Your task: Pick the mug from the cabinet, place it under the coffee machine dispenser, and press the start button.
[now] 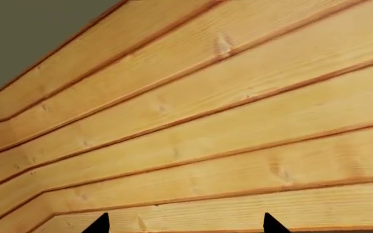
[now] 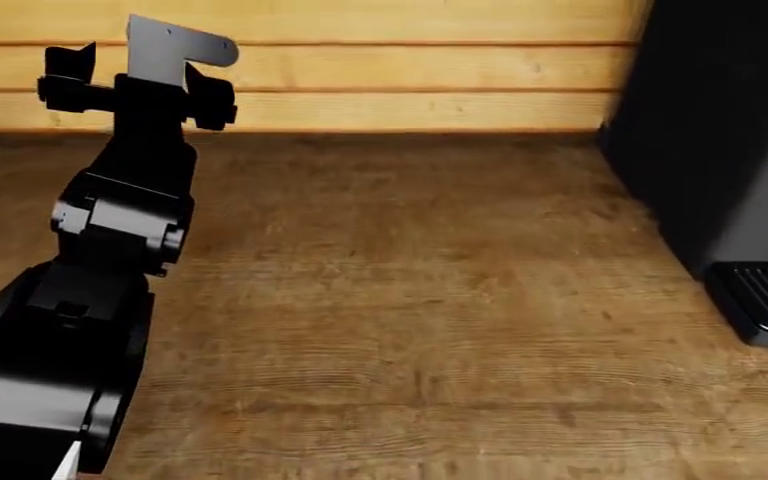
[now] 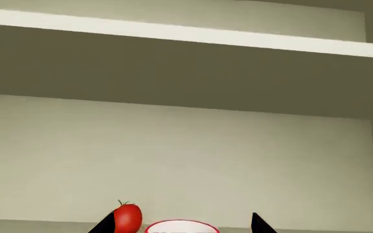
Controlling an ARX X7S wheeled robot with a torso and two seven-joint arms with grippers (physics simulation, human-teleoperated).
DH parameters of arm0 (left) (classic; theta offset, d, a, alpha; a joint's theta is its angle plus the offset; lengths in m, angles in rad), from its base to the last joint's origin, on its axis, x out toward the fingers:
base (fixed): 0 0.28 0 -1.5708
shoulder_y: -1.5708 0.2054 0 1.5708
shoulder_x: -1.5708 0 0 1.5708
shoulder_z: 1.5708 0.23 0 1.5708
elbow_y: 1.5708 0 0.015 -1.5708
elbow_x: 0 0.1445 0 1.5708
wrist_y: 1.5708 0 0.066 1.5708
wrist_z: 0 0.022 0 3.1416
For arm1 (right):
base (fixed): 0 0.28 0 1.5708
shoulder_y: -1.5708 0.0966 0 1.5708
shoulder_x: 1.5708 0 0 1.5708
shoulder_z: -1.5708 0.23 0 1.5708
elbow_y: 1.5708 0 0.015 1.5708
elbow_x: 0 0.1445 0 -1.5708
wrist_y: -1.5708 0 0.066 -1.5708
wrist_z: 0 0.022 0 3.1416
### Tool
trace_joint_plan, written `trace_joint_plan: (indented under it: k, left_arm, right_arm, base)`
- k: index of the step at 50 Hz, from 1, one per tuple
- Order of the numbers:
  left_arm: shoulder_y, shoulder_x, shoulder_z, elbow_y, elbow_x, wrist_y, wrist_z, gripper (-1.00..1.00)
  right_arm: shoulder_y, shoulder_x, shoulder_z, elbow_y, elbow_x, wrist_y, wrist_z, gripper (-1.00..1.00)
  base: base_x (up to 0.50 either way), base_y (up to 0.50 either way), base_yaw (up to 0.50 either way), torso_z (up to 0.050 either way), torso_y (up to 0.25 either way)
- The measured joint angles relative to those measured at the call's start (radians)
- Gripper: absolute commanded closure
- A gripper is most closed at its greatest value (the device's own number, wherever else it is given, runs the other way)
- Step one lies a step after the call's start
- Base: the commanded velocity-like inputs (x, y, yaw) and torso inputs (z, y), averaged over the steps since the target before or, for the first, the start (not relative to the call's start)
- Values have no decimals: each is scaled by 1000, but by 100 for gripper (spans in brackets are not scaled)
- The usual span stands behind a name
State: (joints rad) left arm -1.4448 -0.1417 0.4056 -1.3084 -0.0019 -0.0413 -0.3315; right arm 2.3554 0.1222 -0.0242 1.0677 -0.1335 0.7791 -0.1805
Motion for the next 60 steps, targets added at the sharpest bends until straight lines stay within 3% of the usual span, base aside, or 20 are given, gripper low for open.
trace_joint_plan:
  k: [20, 44, 45, 60]
  left_arm:
    - [-5, 2, -4, 0, 1, 6, 4, -100]
    - [-5, 5, -13, 0, -1, 19, 13, -100]
    - [-6, 5, -13, 0, -1, 20, 13, -100]
    - [-12, 12, -22, 0, -2, 29, 27, -100]
  right_arm:
    - [-3, 9, 41, 156, 63, 40, 25, -100]
    - [-61, 20, 1, 225, 75, -52, 48, -100]
    - [-65, 20, 0, 224, 76, -61, 47, 100]
    - [-103, 20, -30, 212, 97, -148, 64, 100]
  base:
    - [75, 0, 0, 0, 1]
    - [0, 0, 0, 0, 0]
    - [0, 0, 0, 0, 0]
    - [1, 0, 0, 0, 0]
